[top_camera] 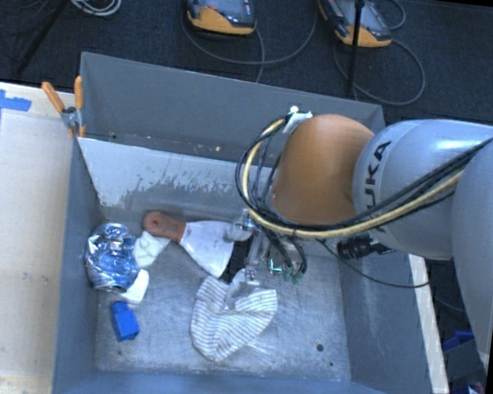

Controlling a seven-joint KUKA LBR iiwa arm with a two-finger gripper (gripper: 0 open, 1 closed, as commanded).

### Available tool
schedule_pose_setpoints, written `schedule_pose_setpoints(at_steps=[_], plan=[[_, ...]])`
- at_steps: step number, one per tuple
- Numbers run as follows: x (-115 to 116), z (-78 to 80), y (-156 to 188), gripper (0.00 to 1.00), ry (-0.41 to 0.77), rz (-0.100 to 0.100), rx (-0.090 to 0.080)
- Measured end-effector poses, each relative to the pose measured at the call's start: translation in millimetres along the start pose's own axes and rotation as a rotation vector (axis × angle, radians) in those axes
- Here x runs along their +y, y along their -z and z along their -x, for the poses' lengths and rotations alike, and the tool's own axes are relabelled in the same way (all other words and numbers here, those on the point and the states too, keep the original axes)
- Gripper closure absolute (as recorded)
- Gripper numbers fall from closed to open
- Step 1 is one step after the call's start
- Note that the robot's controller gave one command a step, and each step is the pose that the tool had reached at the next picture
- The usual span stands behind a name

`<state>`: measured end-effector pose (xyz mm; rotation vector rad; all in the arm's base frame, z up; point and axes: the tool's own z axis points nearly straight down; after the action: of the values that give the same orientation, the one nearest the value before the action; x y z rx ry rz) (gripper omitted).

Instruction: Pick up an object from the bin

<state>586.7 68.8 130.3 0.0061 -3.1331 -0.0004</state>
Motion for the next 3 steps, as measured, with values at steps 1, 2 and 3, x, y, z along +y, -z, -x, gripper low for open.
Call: schedule_pose_setpoints(at_steps=[1,2,3], plan=[[-0.2,1.8,4.4,0.0,-0.001,0.0,-0.007],[-36.5,20.0,-49.3,1.0,-0.017,0.006,0.001],[-36.5,20.3,-49.2,1.0,-0.018,0.006,0.0]])
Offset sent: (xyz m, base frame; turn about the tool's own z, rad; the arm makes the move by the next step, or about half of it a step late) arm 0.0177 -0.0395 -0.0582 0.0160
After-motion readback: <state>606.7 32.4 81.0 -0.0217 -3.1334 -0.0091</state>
